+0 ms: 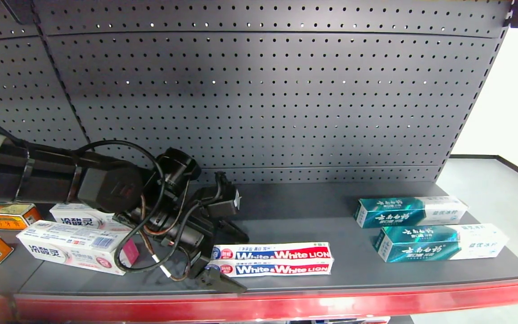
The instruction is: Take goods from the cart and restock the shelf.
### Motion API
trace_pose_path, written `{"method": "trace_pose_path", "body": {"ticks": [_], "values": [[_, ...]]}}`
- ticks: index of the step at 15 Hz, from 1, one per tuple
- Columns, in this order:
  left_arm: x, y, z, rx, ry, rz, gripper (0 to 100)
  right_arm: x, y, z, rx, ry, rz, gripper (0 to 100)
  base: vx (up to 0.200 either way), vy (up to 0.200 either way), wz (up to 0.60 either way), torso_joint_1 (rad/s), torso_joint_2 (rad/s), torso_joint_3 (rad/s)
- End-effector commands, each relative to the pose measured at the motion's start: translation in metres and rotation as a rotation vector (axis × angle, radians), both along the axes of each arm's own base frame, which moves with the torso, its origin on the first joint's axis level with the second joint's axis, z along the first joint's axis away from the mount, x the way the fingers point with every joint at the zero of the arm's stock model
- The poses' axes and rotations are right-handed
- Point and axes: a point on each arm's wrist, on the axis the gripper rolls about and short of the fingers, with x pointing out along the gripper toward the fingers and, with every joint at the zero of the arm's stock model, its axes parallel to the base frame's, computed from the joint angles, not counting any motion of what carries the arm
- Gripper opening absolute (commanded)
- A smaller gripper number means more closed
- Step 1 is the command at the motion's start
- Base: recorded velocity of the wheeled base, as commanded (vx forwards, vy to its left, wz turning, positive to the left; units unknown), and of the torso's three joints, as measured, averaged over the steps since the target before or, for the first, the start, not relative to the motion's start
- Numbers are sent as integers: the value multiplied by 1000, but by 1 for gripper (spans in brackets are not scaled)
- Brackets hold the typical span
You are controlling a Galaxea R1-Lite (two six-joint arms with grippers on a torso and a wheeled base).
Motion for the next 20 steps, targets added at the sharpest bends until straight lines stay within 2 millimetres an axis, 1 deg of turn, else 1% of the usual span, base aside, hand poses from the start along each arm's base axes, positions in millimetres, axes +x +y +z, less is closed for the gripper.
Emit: {"method": "trace_pose_path", "body": {"ticks": [1, 4, 8, 9, 11, 12, 14, 15, 16, 17, 19, 20], "values": [[-2, 0, 4, -5, -9, -1, 100, 0, 0, 0, -1, 0, 2, 0, 0, 0, 0, 0, 0, 0], [-4, 2, 12, -14, -31, 0, 100, 0, 0, 0, -1, 1, 2, 0, 0, 0, 0, 0, 0, 0], [-7, 3, 17, -20, -46, 3, 100, 0, 0, 0, -1, 1, 5, 0, 0, 0, 0, 0, 0, 0], [-9, 7, 24, -27, -64, 10, 100, 0, 0, 0, -1, 3, 7, 0, 0, 0, 0, 0, 0, 0], [-12, 11, 31, -36, -83, 18, 100, 0, 0, 1, -2, 4, 11, 0, 0, 0, 0, 0, 0, 0], [-14, 20, 42, -48, -115, 43, 100, 1, 0, 3, -3, 10, 18, 0, 0, 0, 0, 0, 0, 0], [-20, 26, 53, -58, -144, 55, 100, 5, 1, 9, -5, 36, 24, 0, 0, 0, 0, 0, 0, 0], [-28, 34, 57, -60, -152, 76, 100, 12, 2, 24, -8, 70, 23, 0, 0, 0, 0, 0, 0, 0], [-34, 38, 59, -61, -156, 82, 100, 20, 3, 34, -11, 91, 23, 0, 0, 0, 0, 0, 0, 0], [-42, 48, 61, -60, -160, 106, 100, 37, 6, 52, -11, 105, 26, 0, 0, 0, 0, 0, 0, 0], [-51, 60, 71, -69, -196, 141, 100, 67, 11, 69, -7, 89, 53, 0, 0, 0, 0, 0, 0, 0], [-53, 65, 76, -73, -214, 156, 100, 71, 13, 71, -8, 97, 87, 0, 0, 0, 0, 0, 0, 0]]}}
